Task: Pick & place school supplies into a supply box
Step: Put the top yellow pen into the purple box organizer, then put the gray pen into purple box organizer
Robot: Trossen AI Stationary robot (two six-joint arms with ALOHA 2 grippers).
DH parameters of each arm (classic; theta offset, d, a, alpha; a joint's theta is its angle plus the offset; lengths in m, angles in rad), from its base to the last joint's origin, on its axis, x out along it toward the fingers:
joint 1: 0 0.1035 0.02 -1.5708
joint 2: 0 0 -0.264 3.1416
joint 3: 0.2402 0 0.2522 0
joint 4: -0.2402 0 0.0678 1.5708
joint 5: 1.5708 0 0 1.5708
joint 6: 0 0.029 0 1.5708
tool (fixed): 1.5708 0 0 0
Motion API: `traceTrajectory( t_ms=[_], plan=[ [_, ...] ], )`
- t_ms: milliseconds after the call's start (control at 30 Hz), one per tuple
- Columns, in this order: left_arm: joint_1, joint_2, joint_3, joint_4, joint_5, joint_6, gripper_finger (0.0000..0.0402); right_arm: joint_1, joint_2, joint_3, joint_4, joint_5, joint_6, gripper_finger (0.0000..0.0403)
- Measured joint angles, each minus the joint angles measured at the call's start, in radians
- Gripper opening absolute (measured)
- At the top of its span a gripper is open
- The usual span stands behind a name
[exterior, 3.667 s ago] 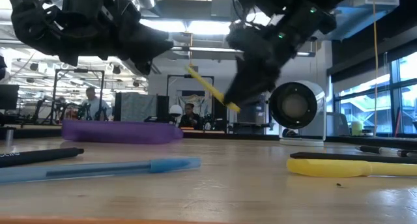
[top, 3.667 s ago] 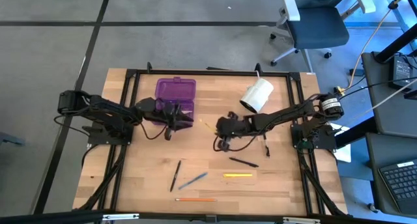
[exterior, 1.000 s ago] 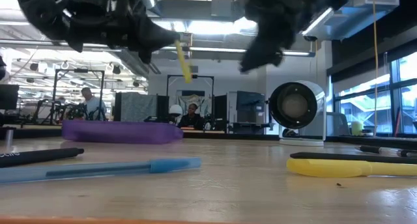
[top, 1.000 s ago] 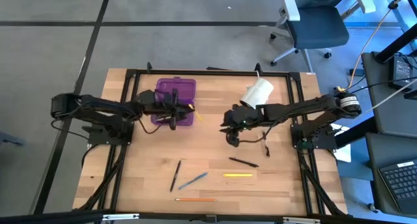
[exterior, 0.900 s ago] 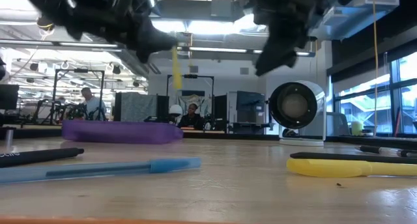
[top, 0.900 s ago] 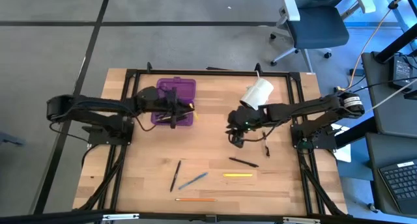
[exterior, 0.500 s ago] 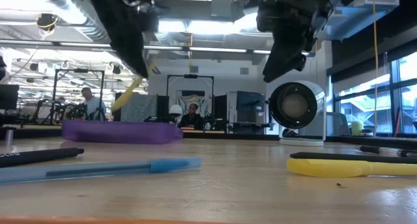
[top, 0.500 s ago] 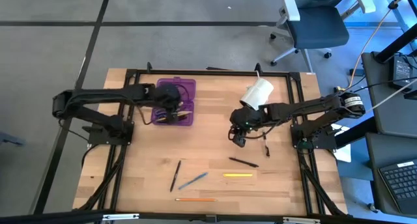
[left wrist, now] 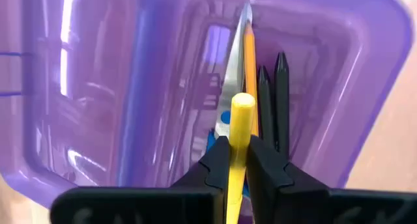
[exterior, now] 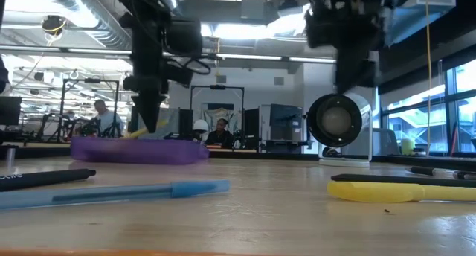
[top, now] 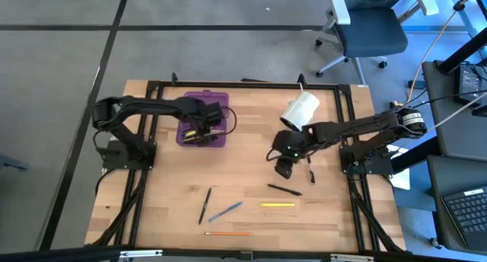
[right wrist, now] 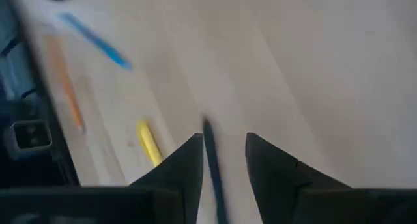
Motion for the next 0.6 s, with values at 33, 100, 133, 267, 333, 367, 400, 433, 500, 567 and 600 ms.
traceTrajectory(
  t_ms=[33, 100, 133, 267, 333, 367, 400, 433, 500, 567, 600],
  plan=[
    [0.0, 0.013, 0.004, -0.001, 0.0, 0.001, 0.0021, 0.005, 0.0, 0.0, -0.057, 0.017, 0.079, 0.0119],
    [0.0, 0.036, 0.008, 0.002, 0.0, 0.007, 0.0021, 0.017, 0.0, 0.0, -0.195, 0.089, 0.185, 0.0119],
    [0.0, 0.045, 0.008, 0.0, -0.001, 0.007, 0.0021, 0.022, 0.0, 0.0, -0.265, 0.122, 0.226, 0.0119],
    [0.0, 0.071, 0.008, -0.004, -0.001, 0.007, 0.0031, 0.04, 0.0, -0.002, -0.449, 0.184, 0.387, 0.0119],
    [0.0, 0.076, 0.008, -0.005, -0.001, 0.007, 0.0043, 0.05, 0.0, -0.01, -0.46, 0.179, 0.461, 0.0119],
    [0.0, 0.078, 0.008, -0.008, -0.001, 0.006, 0.0049, 0.057, 0.0, -0.017, -0.459, 0.165, 0.496, 0.0119],
    [0.0, 0.078, 0.007, -0.012, -0.001, 0.006, 0.0054, 0.063, 0.0, -0.026, -0.455, 0.148, 0.526, 0.0119],
    [0.0, 0.078, 0.007, -0.011, -0.001, 0.005, 0.006, 0.071, 0.0, -0.039, -0.448, 0.132, 0.552, 0.0119],
    [0.0, 0.078, 0.007, -0.011, -0.001, 0.005, 0.0069, 0.087, 0.0, -0.073, -0.435, 0.096, 0.595, 0.0119],
    [0.0, 0.078, 0.007, -0.01, -0.001, 0.006, 0.0076, 0.104, 0.0, -0.112, -0.435, 0.066, 0.639, 0.0119],
    [0.0, 0.078, 0.007, -0.011, -0.002, 0.007, 0.0078, 0.11, 0.0, -0.134, -0.429, 0.057, 0.661, 0.0119]
  ],
)
